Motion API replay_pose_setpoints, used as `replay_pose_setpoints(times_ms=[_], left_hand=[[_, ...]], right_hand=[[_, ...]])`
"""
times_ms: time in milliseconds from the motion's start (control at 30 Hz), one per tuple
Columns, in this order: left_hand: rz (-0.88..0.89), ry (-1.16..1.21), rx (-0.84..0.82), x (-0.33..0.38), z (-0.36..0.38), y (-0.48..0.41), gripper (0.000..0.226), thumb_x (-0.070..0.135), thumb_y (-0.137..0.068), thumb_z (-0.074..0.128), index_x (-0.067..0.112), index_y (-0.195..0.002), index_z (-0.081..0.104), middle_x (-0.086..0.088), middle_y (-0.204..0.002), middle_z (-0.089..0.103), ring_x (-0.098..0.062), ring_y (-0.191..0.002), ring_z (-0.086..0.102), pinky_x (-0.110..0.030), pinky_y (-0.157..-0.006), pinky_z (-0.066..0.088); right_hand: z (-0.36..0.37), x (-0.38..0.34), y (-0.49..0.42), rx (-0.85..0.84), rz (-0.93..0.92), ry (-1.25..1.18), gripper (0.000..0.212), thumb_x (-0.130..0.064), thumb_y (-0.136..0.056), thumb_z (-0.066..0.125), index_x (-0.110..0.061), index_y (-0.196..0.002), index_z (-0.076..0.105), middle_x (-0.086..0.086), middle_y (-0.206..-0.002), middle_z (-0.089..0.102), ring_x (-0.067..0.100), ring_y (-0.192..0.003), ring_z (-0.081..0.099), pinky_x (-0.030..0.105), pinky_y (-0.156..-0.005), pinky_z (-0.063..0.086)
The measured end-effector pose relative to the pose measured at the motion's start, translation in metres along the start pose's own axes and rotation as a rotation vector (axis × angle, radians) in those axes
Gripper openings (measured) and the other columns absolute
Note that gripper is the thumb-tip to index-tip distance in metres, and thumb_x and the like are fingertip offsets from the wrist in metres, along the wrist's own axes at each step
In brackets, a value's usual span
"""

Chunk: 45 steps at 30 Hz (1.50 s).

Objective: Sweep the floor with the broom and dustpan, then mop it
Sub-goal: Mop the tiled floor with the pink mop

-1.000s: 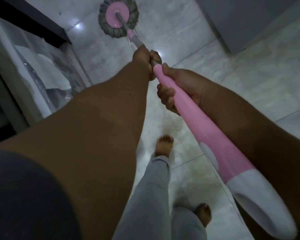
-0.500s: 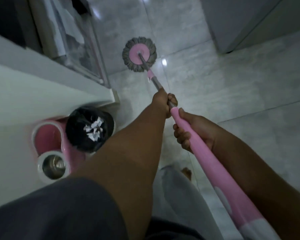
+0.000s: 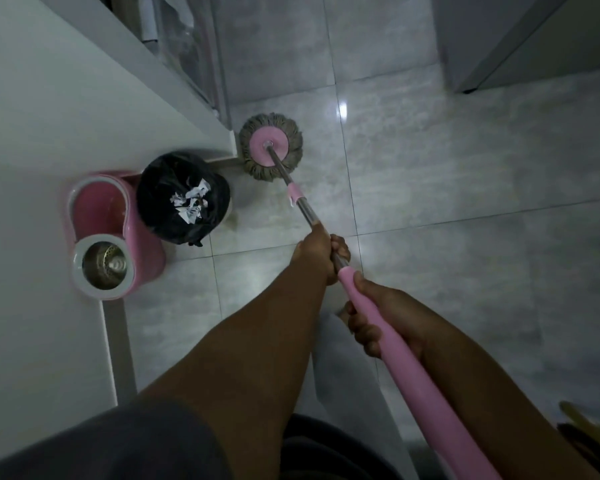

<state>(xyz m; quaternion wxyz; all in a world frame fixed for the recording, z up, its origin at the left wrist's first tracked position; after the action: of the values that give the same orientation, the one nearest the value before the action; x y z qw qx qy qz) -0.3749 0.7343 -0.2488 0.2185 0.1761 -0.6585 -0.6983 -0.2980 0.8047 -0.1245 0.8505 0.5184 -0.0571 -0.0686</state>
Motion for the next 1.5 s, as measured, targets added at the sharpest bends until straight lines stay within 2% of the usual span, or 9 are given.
replay_pose_setpoints(times_ms=[133, 333, 500, 667, 800, 933, 1067, 1200, 1500], left_hand=[[0.006, -0.011, 0.020, 0.004, 0.012, -0.025, 0.053, 0.057, -0.098, 0.044, 0.016, -0.066, 0.040, 0.004, -0.045, 0.036, -0.009, -0.030, 0.032, -0.013, -0.032, 0.029], [0.062, 0.053, -0.037, 0.010, 0.046, -0.037, 0.052, 0.059, -0.098, 0.042, 0.017, -0.069, 0.039, 0.005, -0.043, 0.034, -0.007, -0.030, 0.031, -0.012, -0.032, 0.028], [0.017, -0.001, -0.090, -0.025, 0.076, -0.021, 0.053, 0.060, -0.098, 0.041, 0.016, -0.069, 0.039, 0.005, -0.041, 0.033, -0.007, -0.028, 0.030, -0.012, -0.031, 0.028], [-0.028, -0.073, -0.134, -0.073, 0.112, -0.008, 0.055, 0.061, -0.099, 0.037, 0.016, -0.068, 0.038, 0.006, -0.040, 0.033, -0.005, -0.028, 0.029, -0.010, -0.031, 0.027], [-0.047, -0.189, -0.152, -0.106, 0.147, 0.000, 0.051, 0.054, -0.102, 0.036, 0.016, -0.068, 0.037, 0.006, -0.041, 0.033, -0.005, -0.029, 0.028, -0.010, -0.032, 0.025], [-0.036, -0.279, -0.178, -0.109, 0.174, -0.002, 0.048, 0.048, -0.104, 0.035, 0.016, -0.069, 0.037, 0.004, -0.046, 0.032, -0.006, -0.029, 0.028, -0.010, -0.031, 0.026], [-0.007, -0.319, -0.148, -0.057, 0.185, -0.022, 0.049, 0.049, -0.104, 0.037, 0.014, -0.070, 0.039, 0.003, -0.051, 0.034, -0.006, -0.029, 0.029, -0.011, -0.032, 0.026], [0.036, -0.335, -0.157, -0.002, 0.215, -0.036, 0.048, 0.046, -0.105, 0.036, 0.014, -0.069, 0.038, 0.003, -0.050, 0.033, -0.007, -0.029, 0.028, -0.011, -0.032, 0.027], [0.142, -0.266, -0.150, 0.232, 0.357, -0.082, 0.045, 0.046, -0.104, 0.040, 0.015, -0.071, 0.038, 0.003, -0.041, 0.034, -0.006, -0.025, 0.029, -0.008, -0.033, 0.027]], right_hand=[[-0.022, -0.016, -0.018, 0.046, -0.054, 0.034, 0.059, -0.063, -0.068, 0.065, -0.007, -0.086, 0.055, 0.002, -0.057, 0.051, 0.011, -0.038, 0.043, 0.021, -0.037, 0.039], [-0.049, -0.036, -0.020, 0.081, -0.096, -0.030, 0.048, -0.054, -0.088, 0.059, -0.006, -0.086, 0.057, 0.002, -0.058, 0.052, 0.010, -0.036, 0.044, 0.020, -0.034, 0.039], [-0.075, -0.025, 0.012, 0.120, -0.137, -0.067, 0.046, -0.050, -0.091, 0.056, -0.005, -0.085, 0.056, 0.005, -0.059, 0.051, 0.011, -0.036, 0.044, 0.021, -0.036, 0.040], [-0.107, -0.005, 0.048, 0.148, -0.194, -0.149, 0.047, -0.052, -0.082, 0.060, -0.005, -0.086, 0.055, 0.004, -0.059, 0.052, 0.011, -0.038, 0.044, 0.022, -0.037, 0.040], [-0.133, 0.006, 0.073, 0.188, -0.230, -0.258, 0.049, -0.052, -0.074, 0.061, -0.005, -0.088, 0.055, 0.004, -0.059, 0.051, 0.011, -0.037, 0.043, 0.022, -0.036, 0.040], [-0.141, -0.004, 0.078, 0.173, -0.246, -0.316, 0.050, -0.054, -0.077, 0.060, -0.006, -0.088, 0.054, 0.004, -0.059, 0.050, 0.012, -0.037, 0.042, 0.022, -0.036, 0.040], [-0.127, -0.049, 0.052, 0.173, -0.243, -0.300, 0.050, -0.056, -0.089, 0.055, -0.006, -0.088, 0.055, 0.004, -0.059, 0.049, 0.012, -0.038, 0.041, 0.022, -0.037, 0.039], [-0.118, -0.102, 0.034, 0.144, -0.218, -0.344, 0.050, -0.058, -0.087, 0.058, -0.008, -0.084, 0.057, 0.002, -0.058, 0.049, 0.011, -0.037, 0.041, 0.022, -0.035, 0.038], [-0.095, -0.371, -0.022, 0.091, -0.275, -0.265, 0.048, -0.055, -0.094, 0.050, -0.010, -0.081, 0.053, -0.001, -0.054, 0.047, 0.008, -0.034, 0.040, 0.018, -0.033, 0.036]])
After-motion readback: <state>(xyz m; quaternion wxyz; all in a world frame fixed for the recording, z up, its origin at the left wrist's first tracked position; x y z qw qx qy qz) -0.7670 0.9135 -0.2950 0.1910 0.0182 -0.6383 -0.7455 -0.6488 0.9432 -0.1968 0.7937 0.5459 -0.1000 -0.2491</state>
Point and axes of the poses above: each hand's wrist, its own y-axis away from the middle knuckle, its own z-axis out of the palm, x = y × z, the point moved 10 cm from there along -y, towards the middle knuckle
